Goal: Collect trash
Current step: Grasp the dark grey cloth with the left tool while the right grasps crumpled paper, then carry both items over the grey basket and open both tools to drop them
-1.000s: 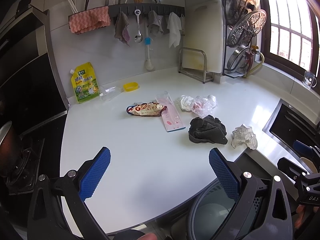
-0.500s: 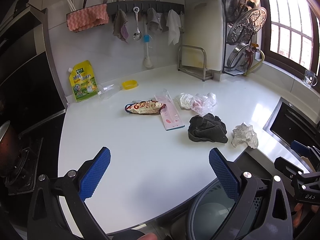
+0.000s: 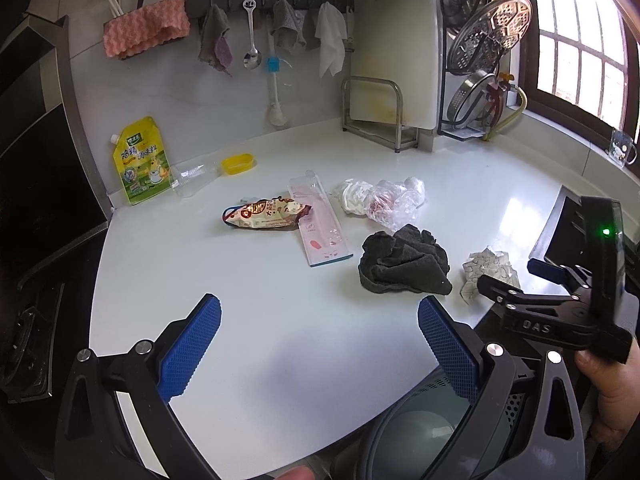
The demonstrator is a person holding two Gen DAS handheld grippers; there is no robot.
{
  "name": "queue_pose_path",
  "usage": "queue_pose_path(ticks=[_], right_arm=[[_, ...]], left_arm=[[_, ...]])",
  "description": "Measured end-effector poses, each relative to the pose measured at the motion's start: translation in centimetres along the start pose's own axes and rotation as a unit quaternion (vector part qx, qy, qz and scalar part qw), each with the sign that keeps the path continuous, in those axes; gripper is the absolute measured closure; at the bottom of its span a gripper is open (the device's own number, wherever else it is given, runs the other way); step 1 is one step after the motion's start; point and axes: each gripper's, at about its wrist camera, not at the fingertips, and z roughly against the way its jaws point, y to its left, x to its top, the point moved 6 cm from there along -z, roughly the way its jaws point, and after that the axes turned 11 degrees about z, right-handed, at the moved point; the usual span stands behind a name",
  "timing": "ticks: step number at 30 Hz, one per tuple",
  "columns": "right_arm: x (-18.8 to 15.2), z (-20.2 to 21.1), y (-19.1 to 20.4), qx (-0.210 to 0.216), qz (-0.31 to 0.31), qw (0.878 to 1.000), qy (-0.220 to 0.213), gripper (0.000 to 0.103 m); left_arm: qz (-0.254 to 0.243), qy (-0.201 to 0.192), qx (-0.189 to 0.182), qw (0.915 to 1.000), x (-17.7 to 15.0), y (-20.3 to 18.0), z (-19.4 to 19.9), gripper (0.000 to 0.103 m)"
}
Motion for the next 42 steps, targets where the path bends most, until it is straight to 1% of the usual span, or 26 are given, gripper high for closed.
queue_pose_path(ticks=[1,3,4,5,6,7,8,10,11,14,17,19,21,24,25,26,27,28,30,31,33,34,35,36,40,42], right_arm=[[0.1,-1.0,-0.2,-0.004,0.002,1.000,0.010,0.010],[0.2,-2.4,-0.1,0.019,0.005,1.000,0.019,0.010],[0.3,-2.9,0.0,0.022,0.009,1.000,0.021,0.011],[0.3,-3.3,0.1,0.022,0.017,0.999,0.023,0.024],[0.4,-3.4,0.1,0.009,0.029,0.999,0.019,0.035],[0.4,-3.4,0.0,-0.005,0.038,0.999,0.020,0.058],[0.5,-3.3,-0.3,-0.003,0.035,0.999,0.021,0.067],[0.5,-3.2,-0.6,0.023,0.020,0.999,0.018,0.074],[0.5,-3.1,-0.8,0.027,0.019,0.999,0.018,0.077],[0.0,-2.6,-1.1,0.032,0.022,0.999,0.014,0.080],[-0.1,-1.1,-2.0,0.033,0.010,0.999,-0.005,0.080],[0.0,0.1,-2.6,0.037,-0.006,0.999,-0.021,0.080],[-0.1,1.4,-2.9,0.043,-0.014,0.998,-0.033,0.080],[-0.2,2.8,-2.8,0.047,-0.010,0.998,-0.044,0.080],[-0.2,3.3,-2.8,0.048,-0.009,0.998,-0.048,0.079],[-0.2,3.7,-2.7,0.049,-0.008,0.997,-0.053,0.079],[-0.2,4.1,-2.8,0.050,-0.007,0.997,-0.059,0.079],[-0.1,4.5,-2.8,0.051,-0.007,0.997,-0.064,0.078],[-0.3,5.1,-2.8,0.049,-0.002,0.996,-0.069,0.078],[-0.4,5.3,-2.7,0.047,0.000,0.996,-0.070,0.078],[-0.7,5.5,-2.7,0.049,-0.001,0.996,-0.069,0.078],[-0.8,5.6,-2.7,0.048,-0.002,0.996,-0.069,0.078],[-0.9,5.8,-2.7,0.048,-0.004,0.996,-0.070,0.078],[-1.0,6.0,-2.6,0.048,-0.005,0.996,-0.070,0.078],[-1.7,7.2,-2.0,0.048,0.000,0.996,-0.070,0.078],[-2.1,7.8,-1.5,0.045,0.004,0.997,-0.068,0.078]], left_arm=[[0.000,0.003,-0.002,1.0000,0.1,-0.2,-0.4,0.006],[0.000,0.008,-0.004,1.0000,0.3,-0.5,-1.4,0.006],[0.000,0.010,-0.005,0.9999,0.4,-0.6,-1.8,0.006],[0.000,0.011,-0.006,0.9999,0.5,-0.9,-2.2,0.006],[0.000,0.012,-0.007,0.9999,0.6,-1.1,-2.6,0.006],[0.000,0.014,-0.010,0.9999,0.6,-1.5,-3.0,0.006],[0.000,0.015,-0.014,0.9998,0.6,-1.9,-3.5,0.006],[-0.005,0.020,-0.020,0.9996,0.5,-2.9,-4.6,0.006],[-0.007,0.023,-0.022,0.9995,0.4,-3.3,-5.1,0.006],[-0.020,0.026,-0.030,0.9990,0.2,-5.2,-6.8,0.006],[-0.045,0.027,-0.023,0.9984,0.2,-7.2,-9.0,0.006],[-0.048,0.045,-0.026,0.9975,-0.1,-8.2,-10.6,0.006],[-0.052,0.051,-0.014,0.9973,-0.2,-9.0,-12.0,0.006],[-0.063,0.061,-0.001,0.9961,-0.7,-9.7,-13.6,0.006],[-0.062,0.065,-0.001,0.9960,-0.9,-9.7,-14.0,0.006],[-0.056,0.068,-0.009,0.9961,-1.1,-9.6,-14.1,0.009],[-0.048,0.074,-0.025,0.9958,-1.3,-9.5,-14.1,0.020],[-0.043,0.075,-0.036,0.9956,-1.4,-9.3,-14.0,0.024],[-0.042,0.069,-0.047,0.9956,-1.4,-9.0,-13.5,0.043],[-0.041,0.071,-0.053,0.9952,-1.4,-8.9,-13.3,0.047],[-0.040,0.072,-0.067,0.9943,-1.2,-8.6,-12.8,0.071],[-0.043,0.069,-0.074,0.9939,-1.1,-8.4,-12.4,0.080],[-0.040,0.069,-0.081,0.9935,-0.9,-8.3,-11.9,0.084],[-0.037,0.069,-0.087,0.9931,-0.8,-8.1,-11.4,0.086],[-0.035,0.056,-0.102,0.9926,-0.8,-7.8,-8.7,0.087],[-0.032,0.050,-0.116,0.9915,-0.9,-7.6,-6.9,0.087]])
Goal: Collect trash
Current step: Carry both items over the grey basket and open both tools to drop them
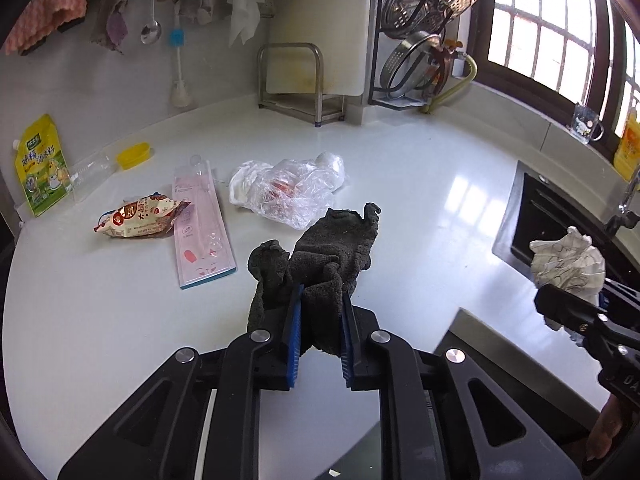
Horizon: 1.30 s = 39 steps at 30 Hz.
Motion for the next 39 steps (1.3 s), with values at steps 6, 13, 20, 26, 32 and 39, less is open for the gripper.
queue_pose_path(ticks=[6,13,20,26,32,39], right_arm=[[-2.1,2.7,2.6,0.007,0.019,1.000,0.013,0.077],[-7.4,5.3,5.6,0.016,0.034,0.998,0.054,0.077],[-12.4,5.1,7.7,0.021,0.047,0.993,0.111,0.077],[-15.1,3.7,9.1,0.022,0.072,0.985,0.152,0.077],[-16.1,2.9,9.5,0.025,0.075,0.982,0.174,0.050],[-15.8,3.6,9.1,0.014,0.081,0.982,0.168,0.034]], left_arm=[[-0.017,-0.012,-0.038,0.9991,-1.6,-0.9,5.7,0.088],[-0.061,0.025,-0.076,0.9950,-7.4,-2.1,9.5,0.088],[-0.074,0.092,-0.087,0.9892,-13.9,-2.4,8.1,0.088],[-0.090,0.145,-0.092,0.9811,-17.6,-2.5,5.8,0.087],[-0.093,0.160,-0.076,0.9797,-18.7,-1.7,4.5,0.068],[-0.100,0.103,-0.037,0.9889,-16.6,-0.6,6.1,0.013]])
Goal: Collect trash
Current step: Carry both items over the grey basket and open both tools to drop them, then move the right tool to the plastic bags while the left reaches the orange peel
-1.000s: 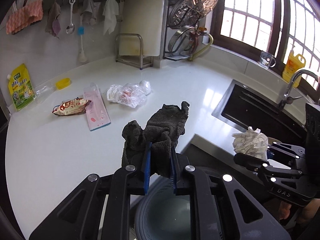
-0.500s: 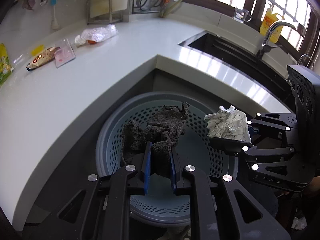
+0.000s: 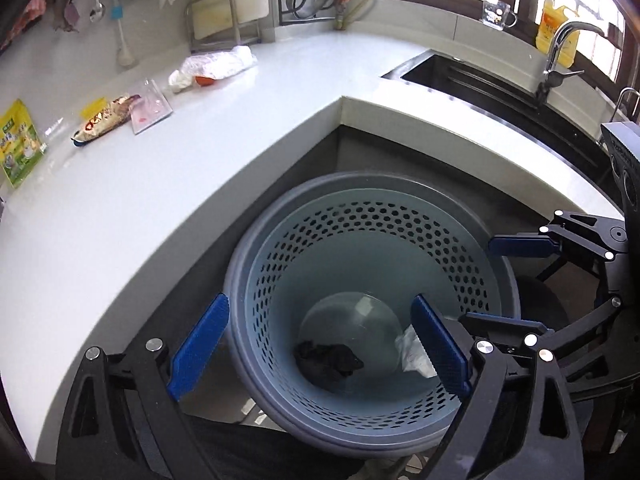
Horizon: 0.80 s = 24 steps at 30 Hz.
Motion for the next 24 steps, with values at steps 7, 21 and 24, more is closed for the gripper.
queue_pose_path(ticks=[7,21,24], right_arm=[[1.6,2.4,-1.3,-0.005,-0.009,0.999,-0.037,0.029],[12.1,5.6,-4.9,0.008,-0.025,0.987,-0.160,0.025],[14.5,4.7,-5.2,0.015,-0.023,0.986,-0.165,0.025]], left_arm=[[0.045,-0.068,0.018,0.9965,3.6,3.0,4.0,0.007],[0.123,-0.169,0.062,0.9759,12.6,11.3,8.3,0.007],[0.129,-0.175,0.075,0.9732,14.2,13.0,7.8,0.007]])
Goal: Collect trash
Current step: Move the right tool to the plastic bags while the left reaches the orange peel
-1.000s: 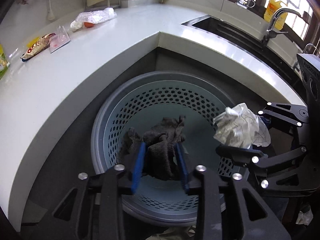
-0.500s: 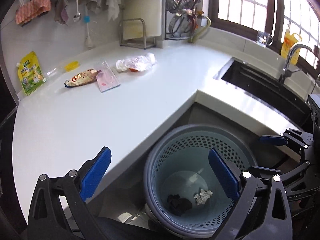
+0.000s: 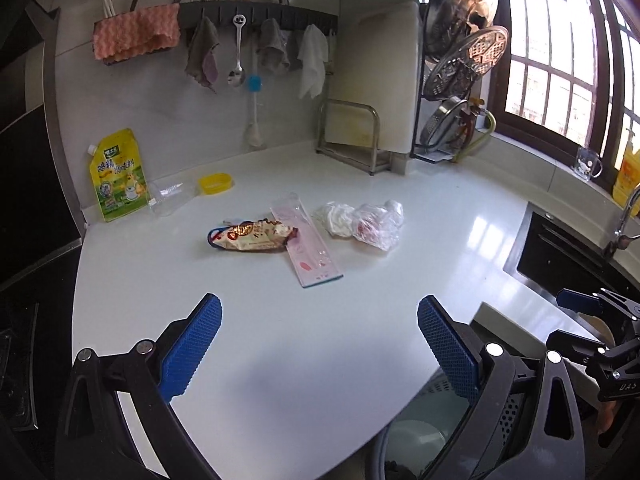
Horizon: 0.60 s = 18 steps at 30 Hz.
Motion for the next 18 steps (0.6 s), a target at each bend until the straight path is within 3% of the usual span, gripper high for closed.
queue_pose_path(ticks=[8,15,18], right_arm=[[5.2,-5.7,-1.5,0.010,0.005,1.000,-0.005,0.025],[8.8,-13.5,-4.2,0.025,-0.016,0.999,0.020,0.024],[10.6,-17.0,-6.8,0.000,-0.041,0.999,0.028,0.024]], left_arm=[[0.021,-0.002,0.019,0.9996,3.1,2.5,-3.9,0.007],[0.035,0.013,0.019,0.9991,3.9,3.4,-7.8,0.007],[0.046,0.023,0.015,0.9986,3.8,3.8,-9.1,0.007]])
